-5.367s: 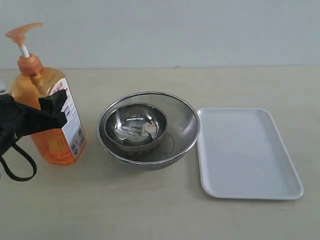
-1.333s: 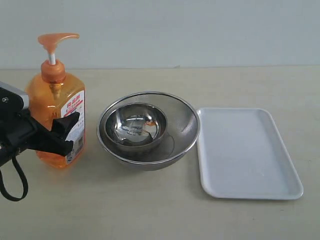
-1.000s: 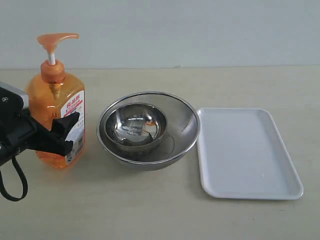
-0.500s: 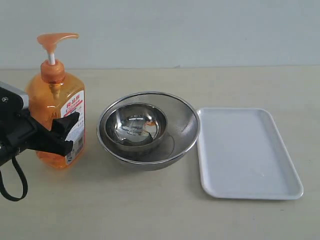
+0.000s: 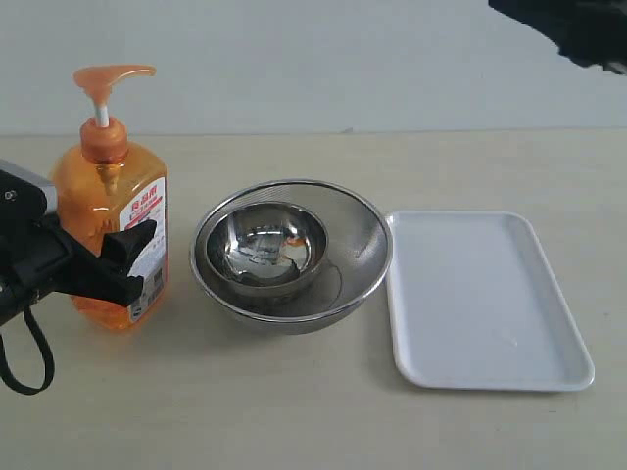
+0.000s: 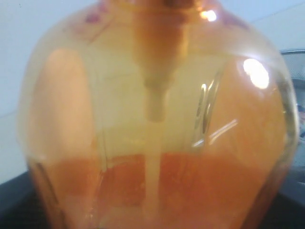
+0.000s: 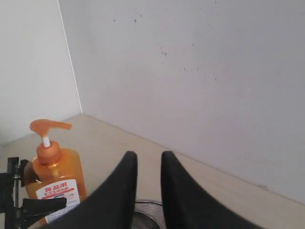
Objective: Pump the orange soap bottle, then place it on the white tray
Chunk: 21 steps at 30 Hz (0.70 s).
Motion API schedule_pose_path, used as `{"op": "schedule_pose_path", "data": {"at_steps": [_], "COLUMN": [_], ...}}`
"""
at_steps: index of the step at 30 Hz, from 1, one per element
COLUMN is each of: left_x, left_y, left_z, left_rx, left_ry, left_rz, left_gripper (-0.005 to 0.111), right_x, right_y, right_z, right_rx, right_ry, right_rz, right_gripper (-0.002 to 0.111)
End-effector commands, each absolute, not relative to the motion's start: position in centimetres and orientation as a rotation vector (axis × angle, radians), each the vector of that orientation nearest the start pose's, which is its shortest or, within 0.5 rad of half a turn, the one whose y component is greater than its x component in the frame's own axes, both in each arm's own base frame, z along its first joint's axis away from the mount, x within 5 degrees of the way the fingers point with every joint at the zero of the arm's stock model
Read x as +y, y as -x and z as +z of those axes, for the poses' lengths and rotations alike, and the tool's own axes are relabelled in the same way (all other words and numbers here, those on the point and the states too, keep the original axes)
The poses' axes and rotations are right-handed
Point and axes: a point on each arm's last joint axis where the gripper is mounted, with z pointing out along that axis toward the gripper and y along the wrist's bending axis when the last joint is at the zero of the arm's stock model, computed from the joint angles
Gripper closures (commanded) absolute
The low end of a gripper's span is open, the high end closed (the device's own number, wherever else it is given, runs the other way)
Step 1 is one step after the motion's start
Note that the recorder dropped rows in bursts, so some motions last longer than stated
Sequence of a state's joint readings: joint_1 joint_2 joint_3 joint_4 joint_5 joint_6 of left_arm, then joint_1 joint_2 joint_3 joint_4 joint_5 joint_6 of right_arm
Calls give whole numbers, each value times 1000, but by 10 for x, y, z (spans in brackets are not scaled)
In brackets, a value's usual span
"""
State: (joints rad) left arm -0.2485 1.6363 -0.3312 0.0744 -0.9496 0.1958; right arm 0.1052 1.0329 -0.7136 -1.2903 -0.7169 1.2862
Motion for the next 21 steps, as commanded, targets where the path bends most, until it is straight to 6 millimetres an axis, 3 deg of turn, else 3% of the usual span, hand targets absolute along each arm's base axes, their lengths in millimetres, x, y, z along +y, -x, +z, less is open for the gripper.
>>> {"op": "schedule_pose_path", "data": {"at_steps": [1,5,8,12,14,18,21], "left_x": [-69,-69,-69,-69,-69,-69,-69], "left_y": [-245,-245,-245,-245,-245,-245,-245], "left_z": [162,161,161,160,160,160,161], "left_rx": [1684,1688,1691,1701,1701,1701,1697], "left_ry": [-477,-474,-471,-475,-475,-475,-474], "left_rz": [-62,-65,-68,-66,-66,-66,-67], "left_gripper": [95,95,95,95,95,95,95], "right_x": [85,101,119,152,158,158,159], "right_y": [-243,-274,-290,-304,-312,-327,-332], "right_z": [349,346,347,343,346,350,354], "right_rx": [1575,1602,1645,1623,1673,1636,1605], "right_ry": [656,904,867,1001,923,975,1025], "right_rz": [652,600,591,574,661,735,817], "right_gripper": [69,56,57,57,58,73,71]}}
